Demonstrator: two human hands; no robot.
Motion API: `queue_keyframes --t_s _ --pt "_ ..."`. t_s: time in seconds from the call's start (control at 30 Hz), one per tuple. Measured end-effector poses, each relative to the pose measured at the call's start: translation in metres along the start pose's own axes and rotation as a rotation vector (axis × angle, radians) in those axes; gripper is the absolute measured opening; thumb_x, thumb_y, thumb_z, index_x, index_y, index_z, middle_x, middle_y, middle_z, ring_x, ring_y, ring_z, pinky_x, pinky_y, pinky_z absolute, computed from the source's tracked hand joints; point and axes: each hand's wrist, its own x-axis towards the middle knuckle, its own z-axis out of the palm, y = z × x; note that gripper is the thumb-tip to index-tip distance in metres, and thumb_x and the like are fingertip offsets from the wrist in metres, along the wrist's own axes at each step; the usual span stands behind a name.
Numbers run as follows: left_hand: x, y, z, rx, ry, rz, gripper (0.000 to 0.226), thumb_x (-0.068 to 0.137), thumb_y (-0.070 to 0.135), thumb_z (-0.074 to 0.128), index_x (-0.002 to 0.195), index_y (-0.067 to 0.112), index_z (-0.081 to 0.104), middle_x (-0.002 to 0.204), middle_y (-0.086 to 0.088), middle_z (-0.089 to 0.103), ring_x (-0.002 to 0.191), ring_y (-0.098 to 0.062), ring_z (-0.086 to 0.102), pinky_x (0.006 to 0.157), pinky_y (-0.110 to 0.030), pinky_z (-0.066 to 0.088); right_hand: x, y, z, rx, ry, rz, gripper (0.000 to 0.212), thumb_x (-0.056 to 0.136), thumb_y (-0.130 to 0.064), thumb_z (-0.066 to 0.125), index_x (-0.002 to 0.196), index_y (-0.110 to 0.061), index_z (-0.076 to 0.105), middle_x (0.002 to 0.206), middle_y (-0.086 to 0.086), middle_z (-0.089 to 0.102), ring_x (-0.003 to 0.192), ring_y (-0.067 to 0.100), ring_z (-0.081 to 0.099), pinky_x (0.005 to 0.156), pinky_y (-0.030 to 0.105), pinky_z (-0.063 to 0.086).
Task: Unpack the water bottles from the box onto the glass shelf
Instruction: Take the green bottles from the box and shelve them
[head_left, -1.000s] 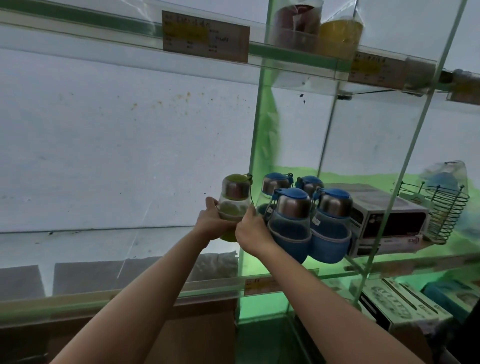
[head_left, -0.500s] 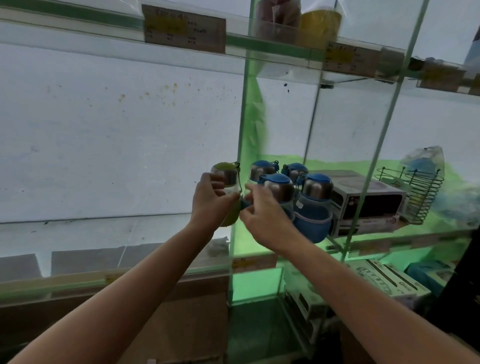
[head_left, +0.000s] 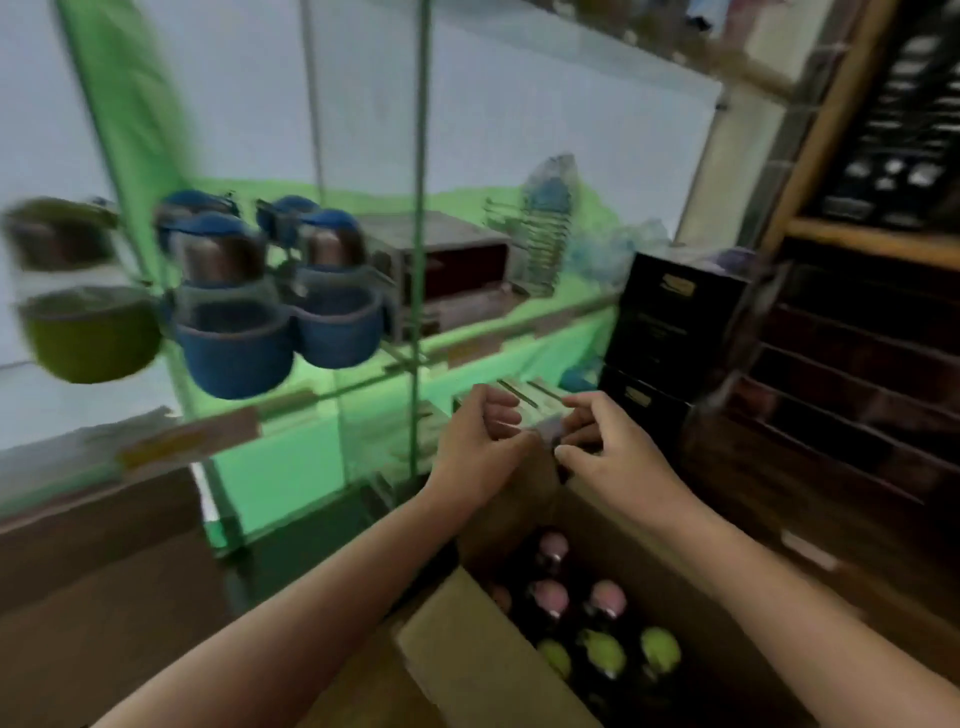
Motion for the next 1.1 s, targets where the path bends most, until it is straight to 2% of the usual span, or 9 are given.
queue_keyframes --t_s 0.1,0.2,0.37,0.47,0.57,0.73,0.93,1.03,1.1 --pt "-0.003 -0.049 0.055 0.077 -0.158 -0.114 0.030 0.072 0.004 0.074 0.083 0.023 0.053 0.074 0.008 0.056 0.066 -0.001 0.056 0.075 -0.026 0.048 -0.032 0.068 -0.010 0.054 0.061 0.216 0.045 0.084 -0.009 0.066 0.125 -0.016 0.049 0.113 0.004 0.054 0.091 0.008 0.056 0.076 0.009 0.044" --pt "-0.013 -0.093 0.101 0.157 -0.310 -0.241 0.030 0.076 0.014 0.074 0.097 0.019 0.053 0.087 0.006 0.057 0.084 -0.012 0.058 0.077 -0.025 0.047 -0.062 0.132 -0.012 0.057 0.086 0.396 0.049 0.083 -0.012 0.068 0.128 -0.013 0.048 0.118 0.006 0.054 0.100 0.016 0.057 0.088 0.028 0.047" --pt "-0.036 -0.149 0.160 0.242 -0.438 -0.340 0.041 0.076 0.017 0.075 0.111 0.014 0.053 0.098 0.003 0.059 0.089 -0.011 0.058 0.072 -0.022 0.045 -0.087 0.204 -0.001 -0.026 -0.054 0.587 0.058 0.086 -0.023 0.066 0.137 -0.018 0.039 0.133 0.003 0.047 0.111 0.014 0.053 0.092 0.028 0.045" --pt "-0.047 -0.175 0.189 0.327 -0.496 -0.341 0.046 0.077 0.018 0.074 0.116 0.013 0.051 0.110 0.000 0.061 0.105 -0.016 0.058 0.080 -0.023 0.043 -0.093 0.236 0.008 -0.113 -0.127 0.623 0.061 0.086 -0.027 0.066 0.139 -0.018 0.037 0.137 0.004 0.044 0.119 0.017 0.050 0.093 0.027 0.043" --pt "-0.048 -0.194 0.206 0.395 -0.515 -0.365 0.048 0.079 0.017 0.072 0.119 0.011 0.048 0.115 -0.004 0.060 0.108 -0.020 0.058 0.080 -0.026 0.044 -0.094 0.267 0.021 -0.138 -0.183 0.632 0.064 0.085 -0.027 0.068 0.139 -0.014 0.037 0.140 0.008 0.040 0.122 0.022 0.049 0.099 0.031 0.044" --pt "-0.044 -0.216 0.217 0.452 -0.546 -0.417 0.051 0.079 0.015 0.072 0.122 0.008 0.046 0.119 -0.009 0.059 0.111 -0.025 0.057 0.091 -0.037 0.049 -0.090 0.304 0.048 -0.175 -0.245 0.665 0.071 0.081 -0.027 0.072 0.140 -0.012 0.035 0.141 0.010 0.037 0.127 0.026 0.044 0.104 0.033 0.039" --pt "-0.043 -0.234 0.214 0.444 -0.519 -0.431 0.045 0.074 0.014 0.075 0.110 0.012 0.048 0.110 -0.011 0.063 0.104 -0.027 0.061 0.091 -0.042 0.051 -0.086 0.335 0.075 -0.310 -0.337 0.682 0.085 0.081 -0.028 0.071 0.149 -0.016 0.021 0.152 0.012 0.016 0.137 0.037 0.022 0.112 0.038 0.026" --pt "-0.041 -0.234 0.207 0.400 -0.507 -0.439 0.049 0.074 0.013 0.076 0.115 0.012 0.050 0.101 -0.003 0.060 0.102 -0.025 0.062 0.090 -0.044 0.053 -0.083 0.345 0.084 -0.378 -0.430 0.683 0.096 0.081 -0.029 0.071 0.152 -0.027 0.006 0.158 0.008 -0.002 0.142 0.038 0.011 0.115 0.044 0.027" --pt "-0.037 -0.235 0.201 0.383 -0.491 -0.433 0.047 0.074 0.013 0.076 0.113 0.013 0.050 0.090 0.006 0.054 0.102 -0.022 0.060 0.090 -0.041 0.053 -0.081 0.349 0.093 -0.446 -0.484 0.681 0.096 0.082 -0.029 0.070 0.151 -0.034 0.003 0.157 0.008 -0.007 0.140 0.040 0.015 0.112 0.046 0.031"
